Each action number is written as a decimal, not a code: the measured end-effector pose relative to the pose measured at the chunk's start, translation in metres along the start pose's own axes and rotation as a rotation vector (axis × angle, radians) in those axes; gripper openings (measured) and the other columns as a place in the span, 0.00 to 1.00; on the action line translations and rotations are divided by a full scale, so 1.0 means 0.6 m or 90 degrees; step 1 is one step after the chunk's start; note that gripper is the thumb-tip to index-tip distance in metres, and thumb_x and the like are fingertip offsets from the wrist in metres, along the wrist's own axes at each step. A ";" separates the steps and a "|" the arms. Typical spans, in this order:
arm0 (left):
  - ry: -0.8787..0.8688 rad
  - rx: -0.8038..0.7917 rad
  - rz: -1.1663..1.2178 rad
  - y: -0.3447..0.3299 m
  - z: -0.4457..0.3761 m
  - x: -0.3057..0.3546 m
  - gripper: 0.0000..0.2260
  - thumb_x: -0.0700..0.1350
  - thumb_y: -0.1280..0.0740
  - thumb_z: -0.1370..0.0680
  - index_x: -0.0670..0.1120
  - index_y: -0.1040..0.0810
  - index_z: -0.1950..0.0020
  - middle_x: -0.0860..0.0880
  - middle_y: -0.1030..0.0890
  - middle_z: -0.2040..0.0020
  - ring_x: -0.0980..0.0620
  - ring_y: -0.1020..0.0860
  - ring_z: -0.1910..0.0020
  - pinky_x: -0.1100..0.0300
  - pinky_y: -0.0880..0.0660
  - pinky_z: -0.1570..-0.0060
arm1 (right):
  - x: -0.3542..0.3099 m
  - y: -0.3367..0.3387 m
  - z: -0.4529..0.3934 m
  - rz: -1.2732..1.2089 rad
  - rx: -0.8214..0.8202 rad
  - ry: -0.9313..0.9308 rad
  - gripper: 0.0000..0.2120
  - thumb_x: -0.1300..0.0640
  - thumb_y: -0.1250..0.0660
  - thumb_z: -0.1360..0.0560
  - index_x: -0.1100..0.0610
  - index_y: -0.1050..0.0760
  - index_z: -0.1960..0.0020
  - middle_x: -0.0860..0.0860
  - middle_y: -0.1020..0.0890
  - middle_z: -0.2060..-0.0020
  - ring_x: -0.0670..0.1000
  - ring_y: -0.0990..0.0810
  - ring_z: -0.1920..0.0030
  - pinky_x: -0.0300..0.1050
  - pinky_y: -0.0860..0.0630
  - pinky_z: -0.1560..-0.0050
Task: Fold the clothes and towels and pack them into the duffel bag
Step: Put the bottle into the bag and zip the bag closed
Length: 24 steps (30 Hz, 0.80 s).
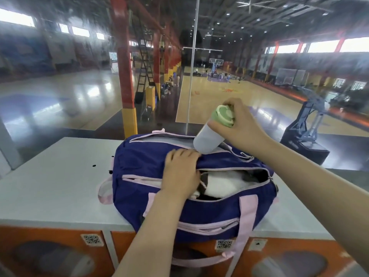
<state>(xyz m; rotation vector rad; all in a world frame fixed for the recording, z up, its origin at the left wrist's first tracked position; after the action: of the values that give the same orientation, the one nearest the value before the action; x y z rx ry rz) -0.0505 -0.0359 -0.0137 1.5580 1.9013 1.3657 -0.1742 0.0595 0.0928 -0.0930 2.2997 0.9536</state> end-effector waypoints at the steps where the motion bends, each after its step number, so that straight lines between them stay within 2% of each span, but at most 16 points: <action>1: 0.009 0.009 -0.030 0.005 -0.001 -0.012 0.22 0.43 0.37 0.25 0.54 0.30 0.31 0.55 0.28 0.32 0.52 0.35 0.30 0.50 0.50 0.26 | 0.003 -0.002 -0.001 -0.001 -0.013 -0.010 0.26 0.43 0.28 0.29 0.49 0.36 0.38 0.47 0.26 0.47 0.43 0.25 0.51 0.31 0.31 0.59; 3: 0.035 0.007 -0.069 0.011 0.000 -0.034 0.23 0.42 0.39 0.24 0.54 0.32 0.29 0.55 0.32 0.28 0.51 0.41 0.26 0.47 0.58 0.26 | 0.005 -0.009 -0.003 -0.012 -0.050 -0.034 0.25 0.45 0.27 0.29 0.50 0.36 0.39 0.45 0.25 0.51 0.41 0.24 0.56 0.29 0.31 0.66; 5: 0.050 0.008 -0.080 0.012 0.000 -0.052 0.20 0.41 0.41 0.23 0.55 0.29 0.32 0.55 0.31 0.28 0.50 0.42 0.26 0.46 0.59 0.26 | 0.006 -0.022 -0.005 -0.039 -0.095 -0.047 0.25 0.47 0.26 0.29 0.52 0.36 0.40 0.45 0.24 0.53 0.41 0.24 0.59 0.28 0.30 0.69; 7: 0.060 0.032 -0.051 0.018 0.000 -0.056 0.17 0.40 0.42 0.22 0.54 0.25 0.38 0.54 0.24 0.36 0.50 0.35 0.29 0.47 0.54 0.27 | 0.008 -0.037 -0.010 -0.070 -0.108 -0.057 0.28 0.46 0.25 0.30 0.54 0.36 0.38 0.47 0.24 0.52 0.42 0.23 0.56 0.30 0.26 0.66; 10: 0.048 0.088 -0.046 0.033 0.002 -0.045 0.13 0.39 0.40 0.25 0.53 0.25 0.45 0.53 0.20 0.51 0.49 0.25 0.43 0.48 0.44 0.29 | 0.004 -0.057 -0.024 -0.047 -0.049 -0.027 0.26 0.49 0.25 0.29 0.55 0.36 0.40 0.43 0.28 0.55 0.39 0.26 0.57 0.24 0.31 0.65; 13: 0.034 0.126 -0.034 0.040 0.005 -0.040 0.13 0.37 0.39 0.27 0.52 0.25 0.48 0.53 0.21 0.56 0.49 0.24 0.50 0.48 0.39 0.31 | 0.003 -0.085 -0.050 -0.052 -0.092 -0.033 0.29 0.48 0.26 0.30 0.55 0.38 0.38 0.46 0.27 0.54 0.44 0.25 0.56 0.34 0.29 0.62; 15: 0.020 0.153 -0.009 0.042 0.007 -0.039 0.13 0.36 0.39 0.29 0.51 0.26 0.50 0.54 0.22 0.57 0.49 0.24 0.51 0.47 0.37 0.32 | 0.006 -0.100 -0.068 -0.054 -0.114 -0.030 0.30 0.48 0.25 0.30 0.55 0.38 0.37 0.51 0.26 0.49 0.48 0.23 0.53 0.40 0.27 0.58; 19: -0.035 0.238 0.041 0.059 0.006 -0.036 0.14 0.37 0.42 0.30 0.51 0.26 0.49 0.55 0.22 0.55 0.51 0.25 0.51 0.47 0.34 0.34 | 0.013 -0.132 -0.086 0.073 -0.158 0.079 0.32 0.53 0.25 0.31 0.57 0.39 0.35 0.54 0.31 0.42 0.52 0.28 0.47 0.41 0.32 0.50; 21: -0.067 0.220 0.066 0.066 0.007 -0.040 0.14 0.39 0.43 0.30 0.51 0.25 0.48 0.55 0.22 0.54 0.51 0.25 0.51 0.48 0.32 0.37 | 0.023 -0.149 -0.092 0.124 -0.201 0.095 0.33 0.53 0.24 0.32 0.57 0.39 0.36 0.55 0.33 0.41 0.55 0.28 0.45 0.45 0.31 0.48; 24: -0.104 0.098 0.100 0.080 0.003 -0.052 0.16 0.41 0.43 0.31 0.52 0.23 0.47 0.56 0.21 0.52 0.52 0.25 0.50 0.52 0.31 0.41 | 0.032 -0.158 -0.102 0.154 -0.231 0.081 0.33 0.53 0.23 0.34 0.57 0.38 0.36 0.54 0.33 0.41 0.54 0.29 0.47 0.44 0.33 0.49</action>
<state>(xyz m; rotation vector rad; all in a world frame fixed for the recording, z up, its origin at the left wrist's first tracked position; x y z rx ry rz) -0.0107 -0.0655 0.0154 1.8671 1.8567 1.1334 -0.1945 -0.0470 0.0561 -0.0276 2.2604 1.5231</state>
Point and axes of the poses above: each hand's wrist, its own z-axis away from the middle knuckle, its own y-axis out of the back of the hand, x = y × z, the point moved 3 cm from there along -z, towards the middle knuckle
